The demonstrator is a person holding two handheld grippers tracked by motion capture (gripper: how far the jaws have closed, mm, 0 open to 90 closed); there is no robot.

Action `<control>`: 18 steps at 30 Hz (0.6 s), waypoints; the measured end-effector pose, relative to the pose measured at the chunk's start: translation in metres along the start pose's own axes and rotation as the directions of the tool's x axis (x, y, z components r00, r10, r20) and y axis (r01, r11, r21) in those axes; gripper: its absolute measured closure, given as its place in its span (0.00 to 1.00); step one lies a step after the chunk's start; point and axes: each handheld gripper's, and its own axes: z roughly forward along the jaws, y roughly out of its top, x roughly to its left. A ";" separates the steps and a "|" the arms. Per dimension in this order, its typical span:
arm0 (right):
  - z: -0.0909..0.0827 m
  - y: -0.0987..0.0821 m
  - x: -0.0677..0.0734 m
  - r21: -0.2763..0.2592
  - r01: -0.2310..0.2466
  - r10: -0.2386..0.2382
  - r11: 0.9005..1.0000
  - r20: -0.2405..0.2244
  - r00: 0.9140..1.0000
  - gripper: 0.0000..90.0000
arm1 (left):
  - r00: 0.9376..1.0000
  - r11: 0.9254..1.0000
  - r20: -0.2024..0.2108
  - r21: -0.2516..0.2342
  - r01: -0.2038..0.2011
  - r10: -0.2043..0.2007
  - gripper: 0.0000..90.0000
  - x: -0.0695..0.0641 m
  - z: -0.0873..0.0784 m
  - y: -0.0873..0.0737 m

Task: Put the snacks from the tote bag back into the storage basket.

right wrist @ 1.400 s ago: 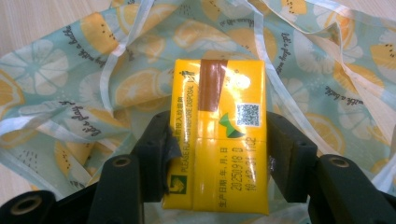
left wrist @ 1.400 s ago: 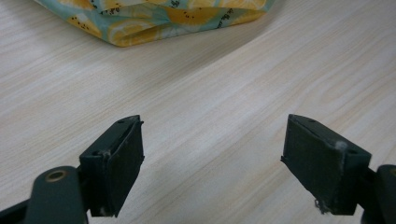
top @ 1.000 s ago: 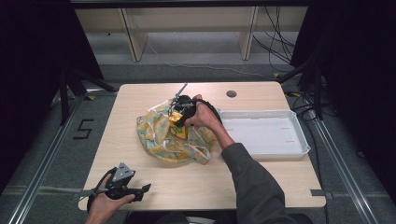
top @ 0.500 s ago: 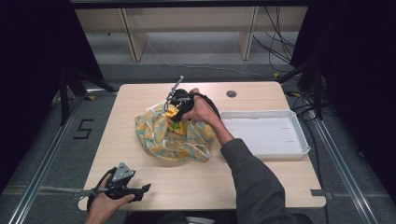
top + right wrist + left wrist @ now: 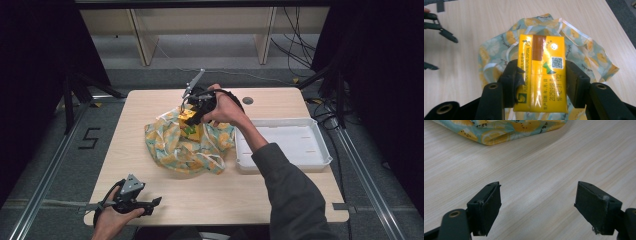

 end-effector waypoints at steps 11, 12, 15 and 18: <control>-0.047 -0.038 0.005 -0.047 0.002 -0.005 0.999 -0.061 0.998 0.58 | 1.000 0.999 -0.002 0.021 -0.029 0.029 0.22 0.002 -0.001 0.001; -0.050 -0.043 0.004 -0.046 0.006 -0.008 0.999 -0.055 0.998 0.58 | 1.000 0.999 -0.002 0.022 -0.027 0.027 0.22 0.002 -0.001 0.001; -0.058 -0.056 0.002 -0.037 0.001 -0.003 0.999 -0.053 0.999 0.58 | 1.000 1.000 -0.008 -0.001 0.001 -0.001 0.22 0.001 0.001 0.000; -0.063 -0.066 0.000 -0.029 -0.005 0.004 1.000 -0.046 0.999 0.58 | 1.000 0.999 0.000 0.025 -0.027 0.027 0.22 0.003 0.000 0.001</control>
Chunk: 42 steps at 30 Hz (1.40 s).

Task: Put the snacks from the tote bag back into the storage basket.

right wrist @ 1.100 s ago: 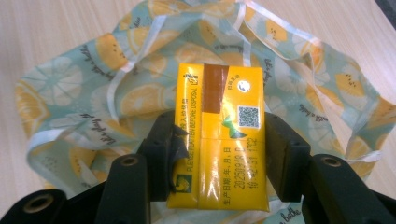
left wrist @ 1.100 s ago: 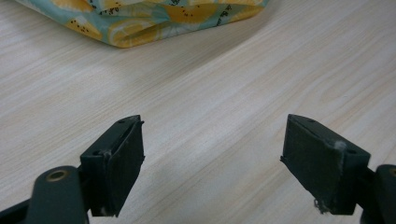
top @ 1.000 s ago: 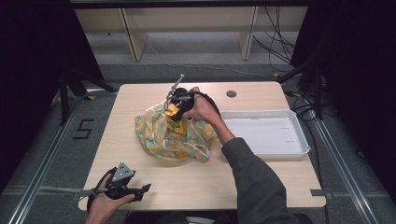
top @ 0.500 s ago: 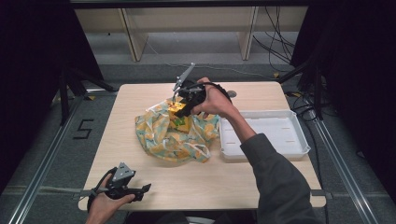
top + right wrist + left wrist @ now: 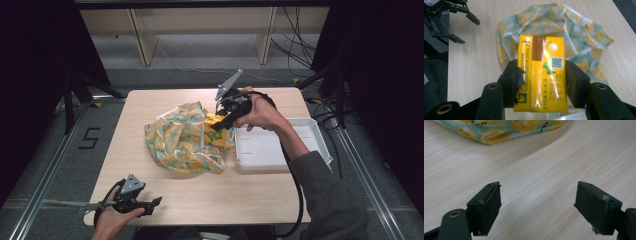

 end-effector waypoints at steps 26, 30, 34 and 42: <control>-0.025 -0.094 -0.019 0.018 -0.066 0.066 0.998 0.031 0.997 0.58 | 1.000 1.000 0.002 0.008 0.018 -0.018 0.22 0.001 0.003 0.000; -0.024 -0.104 -0.020 0.030 -0.085 0.084 0.996 0.038 0.996 0.58 | 1.000 1.000 0.003 0.016 0.001 -0.001 0.22 0.002 0.002 0.000; -0.022 -0.112 -0.023 0.031 -0.069 0.068 0.997 0.043 0.997 0.58 | 1.000 1.000 0.003 0.018 0.002 -0.002 0.22 0.002 0.003 0.000; -0.014 -0.123 -0.026 0.035 -0.069 0.067 0.997 0.064 0.996 0.58 | 1.000 1.000 0.003 0.017 0.005 -0.005 0.22 0.002 0.003 0.000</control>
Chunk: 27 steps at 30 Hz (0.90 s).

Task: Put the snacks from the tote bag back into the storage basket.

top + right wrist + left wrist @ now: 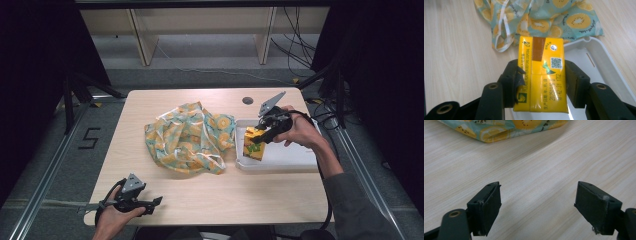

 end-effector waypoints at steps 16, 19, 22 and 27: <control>0.015 -0.011 0.002 0.004 -0.003 0.003 1.000 -0.034 0.999 0.58 | 1.000 1.000 0.002 0.002 -0.004 0.004 0.22 0.000 0.000 0.000; 0.019 -0.012 0.002 -0.011 0.028 -0.029 1.000 -0.063 0.998 0.58 | 1.000 1.000 0.002 0.001 -0.003 0.003 0.22 0.000 0.001 0.000; 0.021 -0.014 0.003 -0.004 0.012 -0.012 1.000 -0.067 0.998 0.58 | 1.000 1.000 0.003 -0.004 -0.005 0.005 0.22 0.000 0.001 -0.001; 0.023 -0.017 0.003 -0.012 0.031 -0.032 0.999 -0.066 0.997 0.58 | 1.000 1.000 0.001 0.003 -0.004 0.004 0.22 0.000 0.001 0.000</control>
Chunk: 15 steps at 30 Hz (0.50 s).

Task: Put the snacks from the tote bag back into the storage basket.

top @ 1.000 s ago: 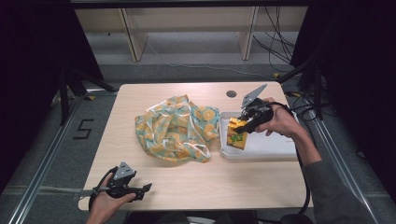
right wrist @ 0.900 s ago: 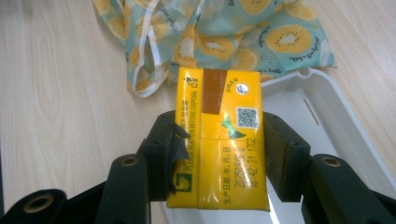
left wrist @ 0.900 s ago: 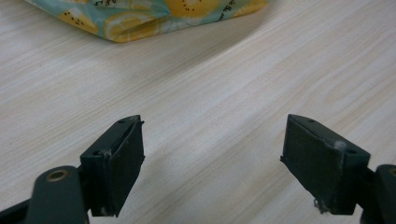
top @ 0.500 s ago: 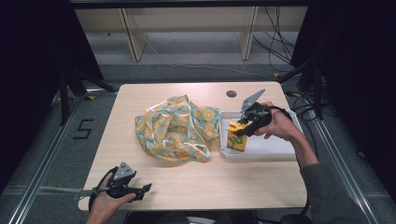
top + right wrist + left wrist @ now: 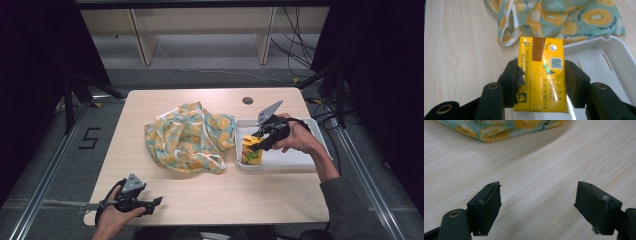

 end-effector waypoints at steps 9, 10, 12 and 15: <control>0.003 -0.004 0.002 0.010 0.013 -0.013 1.000 0.001 1.000 0.58 | 1.000 1.000 0.007 -0.003 0.014 -0.014 0.22 -0.001 0.001 0.000; 0.004 -0.005 0.003 0.013 0.017 -0.017 1.000 -0.004 1.000 0.57 | 1.000 1.000 0.006 -0.001 0.012 -0.012 0.22 -0.001 0.000 0.000; 0.004 -0.006 0.003 0.007 0.019 -0.019 1.000 -0.010 1.000 0.57 | 1.000 1.000 0.004 0.003 0.009 -0.009 0.22 -0.001 0.000 0.000; 0.004 -0.008 0.002 0.004 0.023 -0.023 1.000 -0.013 1.000 0.57 | 1.000 1.000 0.008 -0.003 0.017 -0.017 0.22 -0.001 0.000 0.000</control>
